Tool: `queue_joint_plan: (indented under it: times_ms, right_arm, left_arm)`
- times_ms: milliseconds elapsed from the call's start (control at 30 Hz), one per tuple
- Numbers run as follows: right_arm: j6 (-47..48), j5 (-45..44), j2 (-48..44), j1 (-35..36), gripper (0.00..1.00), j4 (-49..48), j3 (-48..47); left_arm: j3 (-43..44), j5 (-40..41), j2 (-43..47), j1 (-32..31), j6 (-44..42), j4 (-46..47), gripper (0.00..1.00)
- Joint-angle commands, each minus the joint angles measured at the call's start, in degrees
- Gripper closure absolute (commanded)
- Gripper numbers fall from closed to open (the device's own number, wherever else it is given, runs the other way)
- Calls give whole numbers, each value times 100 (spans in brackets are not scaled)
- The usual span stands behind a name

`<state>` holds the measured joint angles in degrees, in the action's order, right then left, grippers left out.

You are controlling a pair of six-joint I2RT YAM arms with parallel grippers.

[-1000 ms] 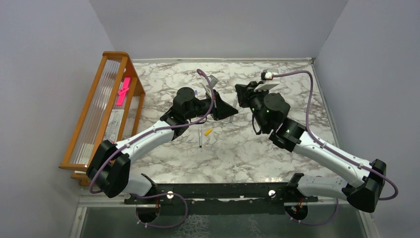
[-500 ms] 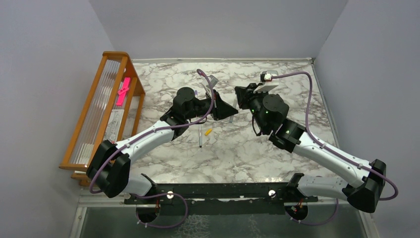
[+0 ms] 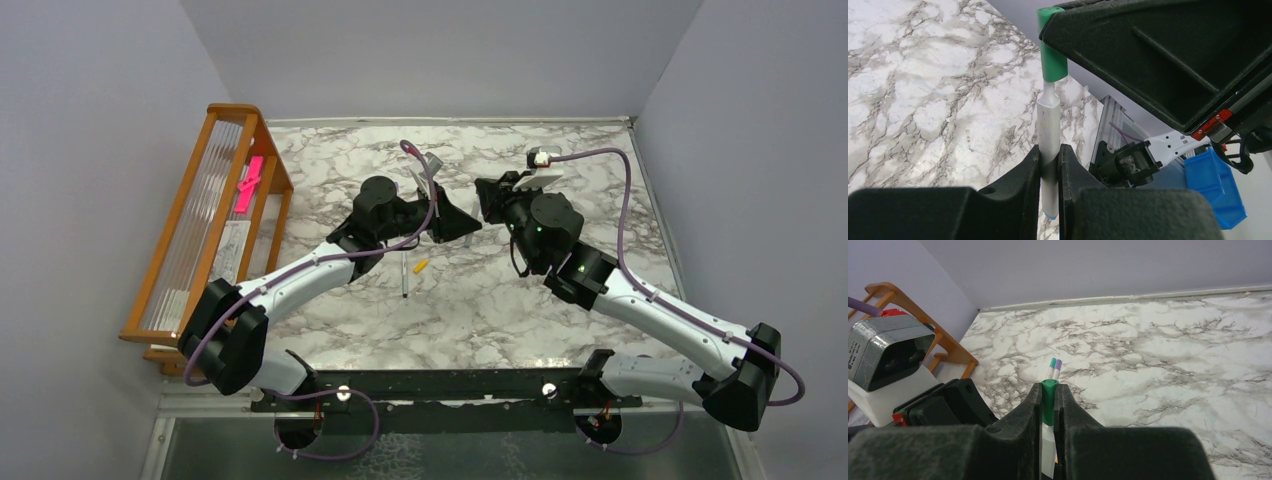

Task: Insert the pens into the pen caps

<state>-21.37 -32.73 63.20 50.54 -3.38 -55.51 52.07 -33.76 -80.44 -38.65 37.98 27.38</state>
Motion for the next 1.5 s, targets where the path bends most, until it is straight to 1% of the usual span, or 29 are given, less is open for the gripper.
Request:
queue_joint_plan:
  times_ms: [0,433,533,667,767,967,1200,1367,1433,1467]
  right_arm:
    - [-110,100,-47,-19,99,126,5]
    - [-209,86,-52,-18,99,154,108]
    - [-219,142,-76,-18,98,136,119]
    - [-199,161,-152,-18,86,129,89]
    - [-136,154,-213,-18,80,133,17]
    - [-59,119,-297,-18,70,170,-74]
    - [-71,131,-458,-18,58,199,-96]
    - [-208,33,-701,-34,56,273,-99]
    - [-428,356,-856,-195,56,303,-110]
    - [-538,732,-927,-334,55,298,-122]
  left_arm:
    - [249,193,-70,-19,-11,209,100]
    - [443,408,73,-20,17,441,100]
    - [470,348,91,-20,6,493,100]
    - [451,295,116,-19,-77,541,100]
    - [365,302,126,-20,-152,536,100]
    - [314,218,136,-20,-106,540,100]
    - [296,204,107,-19,-263,541,100]
    - [321,2,-4,-13,-330,603,100]
    - [359,-192,-46,-11,-327,677,100]
    - [371,-299,-64,-11,-312,761,100]
